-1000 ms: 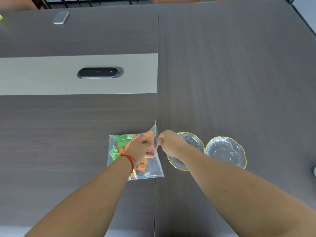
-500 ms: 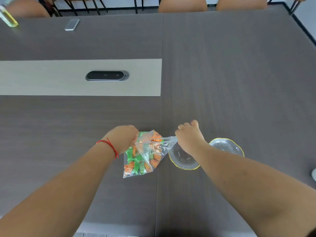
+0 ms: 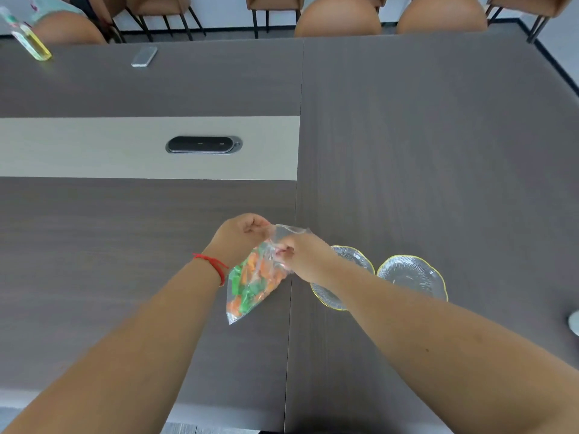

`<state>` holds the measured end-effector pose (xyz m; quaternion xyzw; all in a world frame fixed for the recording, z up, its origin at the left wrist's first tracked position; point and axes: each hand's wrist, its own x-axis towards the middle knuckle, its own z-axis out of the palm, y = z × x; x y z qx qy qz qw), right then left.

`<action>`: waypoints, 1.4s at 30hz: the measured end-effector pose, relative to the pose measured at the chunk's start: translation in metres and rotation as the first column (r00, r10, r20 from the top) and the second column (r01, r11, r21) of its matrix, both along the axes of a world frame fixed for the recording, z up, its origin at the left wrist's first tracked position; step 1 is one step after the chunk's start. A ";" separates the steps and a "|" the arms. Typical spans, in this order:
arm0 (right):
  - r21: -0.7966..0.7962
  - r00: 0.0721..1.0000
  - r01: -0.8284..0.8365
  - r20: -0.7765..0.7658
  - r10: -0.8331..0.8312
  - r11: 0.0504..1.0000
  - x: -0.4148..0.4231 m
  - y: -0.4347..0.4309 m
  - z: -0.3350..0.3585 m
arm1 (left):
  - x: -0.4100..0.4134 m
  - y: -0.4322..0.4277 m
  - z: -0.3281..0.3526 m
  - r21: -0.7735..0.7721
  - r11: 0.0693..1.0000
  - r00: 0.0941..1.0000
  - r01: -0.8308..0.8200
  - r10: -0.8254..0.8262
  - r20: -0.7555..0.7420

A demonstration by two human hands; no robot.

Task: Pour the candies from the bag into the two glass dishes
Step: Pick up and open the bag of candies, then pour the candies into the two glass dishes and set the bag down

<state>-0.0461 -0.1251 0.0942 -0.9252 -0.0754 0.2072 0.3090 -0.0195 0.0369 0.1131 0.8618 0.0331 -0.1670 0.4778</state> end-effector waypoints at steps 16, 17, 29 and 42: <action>0.611 0.925 0.368 -0.164 -0.342 0.701 0.018 0.017 0.091 | -0.089 0.009 -0.077 0.066 0.924 0.919 -0.377 0.382 -0.098; 0.607 0.917 0.388 -0.173 -0.360 0.694 0.019 0.013 0.093 | -0.086 0.010 -0.076 0.034 0.893 0.887 -0.449 0.450 -0.100; 0.539 0.713 0.697 -0.453 -0.535 0.473 0.021 -0.069 0.070 | -0.068 0.041 -0.034 0.191 0.902 0.912 -0.386 0.342 0.225; 0.239 0.381 0.924 -0.661 -0.647 0.300 -0.012 -0.124 -0.017 | -0.024 0.016 0.026 0.408 0.913 0.868 -0.030 -0.178 0.463</action>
